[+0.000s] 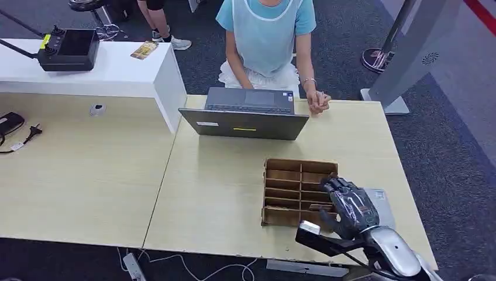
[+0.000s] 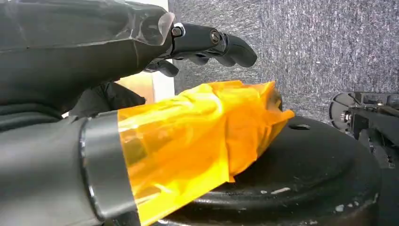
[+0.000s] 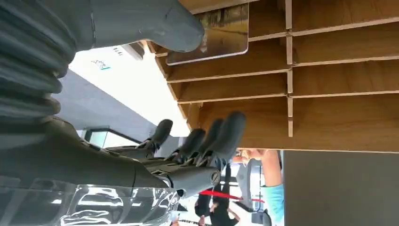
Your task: Pass the card to the sensor for recognition and then transmit it.
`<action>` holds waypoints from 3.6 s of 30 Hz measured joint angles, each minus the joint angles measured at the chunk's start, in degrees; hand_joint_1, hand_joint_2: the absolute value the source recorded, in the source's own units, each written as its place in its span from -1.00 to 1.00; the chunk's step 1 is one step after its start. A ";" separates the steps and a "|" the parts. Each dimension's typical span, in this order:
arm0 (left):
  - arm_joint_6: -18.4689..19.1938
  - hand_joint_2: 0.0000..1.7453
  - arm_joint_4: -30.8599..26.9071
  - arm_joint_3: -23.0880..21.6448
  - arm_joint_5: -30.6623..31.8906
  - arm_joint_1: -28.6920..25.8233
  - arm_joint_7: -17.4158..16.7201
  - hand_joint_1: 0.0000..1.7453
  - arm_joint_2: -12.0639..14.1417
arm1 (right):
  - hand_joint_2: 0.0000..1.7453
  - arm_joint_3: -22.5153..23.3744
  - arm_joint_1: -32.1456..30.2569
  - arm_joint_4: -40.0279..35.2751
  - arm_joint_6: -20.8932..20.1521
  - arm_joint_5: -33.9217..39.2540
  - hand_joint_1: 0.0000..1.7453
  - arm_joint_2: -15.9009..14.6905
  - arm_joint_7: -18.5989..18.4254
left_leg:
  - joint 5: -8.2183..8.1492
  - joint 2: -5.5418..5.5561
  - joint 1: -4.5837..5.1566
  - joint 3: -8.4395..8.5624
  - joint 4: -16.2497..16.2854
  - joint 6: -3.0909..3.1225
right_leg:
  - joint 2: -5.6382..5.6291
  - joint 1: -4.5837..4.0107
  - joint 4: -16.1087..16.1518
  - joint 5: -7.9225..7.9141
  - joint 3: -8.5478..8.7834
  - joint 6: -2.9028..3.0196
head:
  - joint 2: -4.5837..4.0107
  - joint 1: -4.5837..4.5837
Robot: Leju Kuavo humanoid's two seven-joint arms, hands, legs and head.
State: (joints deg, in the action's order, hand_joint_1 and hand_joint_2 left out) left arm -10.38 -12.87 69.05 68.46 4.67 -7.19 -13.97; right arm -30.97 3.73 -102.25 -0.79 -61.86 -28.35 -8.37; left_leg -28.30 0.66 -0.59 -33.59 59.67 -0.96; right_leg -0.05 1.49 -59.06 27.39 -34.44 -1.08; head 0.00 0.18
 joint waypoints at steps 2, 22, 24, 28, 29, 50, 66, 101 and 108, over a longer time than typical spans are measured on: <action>0.00 -1.00 0.00 0.00 0.00 0.00 0.00 -1.00 0.00 | 1.00 -0.02 0.01 0.00 0.00 0.00 -0.26 0.00 0.00 | 0.00 0.00 0.00 0.00 0.00 0.00 | 0.00 0.00 0.00 0.00 0.00 0.00 | 0.00 0.00; -0.11 -1.00 0.00 0.00 -0.42 0.00 0.09 -1.00 -0.09 | 1.00 -0.61 0.53 1.01 -0.44 0.66 -0.36 0.00 0.13 | 0.00 0.00 0.00 0.00 0.00 0.00 | 0.00 0.00 0.00 0.00 0.00 0.00 | 0.00 0.00; -0.11 -1.00 0.00 0.00 -0.44 0.00 0.09 -1.00 -0.11 | 1.00 -0.72 0.74 1.20 -0.44 0.68 -0.34 0.00 0.13 | 0.00 0.00 0.00 0.00 0.00 0.00 | 0.00 0.00 0.00 0.00 0.00 0.00 | 0.00 0.00; -0.11 -1.00 -0.02 0.00 -0.44 0.01 0.11 -1.00 -0.24 | 1.00 -1.20 1.35 1.60 -1.05 0.68 -0.32 0.09 0.13 | 0.00 0.00 0.00 0.00 0.00 0.00 | -0.01 0.00 0.00 0.00 0.00 0.00 | 0.00 0.00; -0.09 -1.00 -0.02 0.00 -0.44 0.02 0.09 -1.00 -0.26 | 1.00 -1.35 1.62 1.77 -1.35 0.66 -0.32 0.20 0.13 | 0.00 0.00 0.00 0.00 0.00 0.00 | -0.01 0.00 0.00 0.00 0.00 0.00 | 0.00 0.00; 0.09 -1.00 -0.28 0.00 -0.42 0.04 0.11 -1.00 -0.33 | 1.00 -3.02 3.47 4.02 -1.44 -0.70 -0.08 1.05 -1.31 | 0.00 0.00 0.00 0.01 0.00 0.00 | 0.00 0.00 0.00 0.00 0.01 0.00 | 0.00 0.00; 0.09 -1.00 -0.35 0.00 -0.09 0.04 0.09 -1.00 -0.35 | 1.00 -3.10 3.45 4.02 -1.38 -1.18 0.38 1.09 -1.81 | 0.00 0.00 0.00 0.01 0.00 0.00 | 0.00 0.00 0.00 0.00 0.01 0.00 | 0.00 0.00; 0.04 -1.00 -0.61 0.07 -0.42 0.01 1.07 -1.00 -0.39 | 1.00 4.15 0.98 -2.14 -2.34 14.93 0.96 -3.37 4.26 | 0.00 0.00 0.01 0.07 0.01 0.00 | -0.01 0.00 0.00 0.00 0.04 0.00 | 0.00 0.00; 0.07 -1.00 -0.61 0.42 -0.46 0.02 1.16 -1.00 -0.39 | 1.00 6.14 0.55 -3.54 -2.75 17.62 0.98 -4.50 6.03 | 0.00 0.00 0.00 0.07 0.01 0.00 | -0.02 0.00 0.00 0.00 0.04 0.00 | 0.00 0.00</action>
State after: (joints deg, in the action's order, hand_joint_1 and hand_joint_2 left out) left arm -10.32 -13.49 69.46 68.00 4.69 -6.03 -14.36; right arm -24.83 4.28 -105.79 -3.54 -44.24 -32.85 -2.34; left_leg -28.30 0.65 -0.59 -33.52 59.68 -0.96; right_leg -0.07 1.49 -59.06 27.38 -34.40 -1.08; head 0.00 0.17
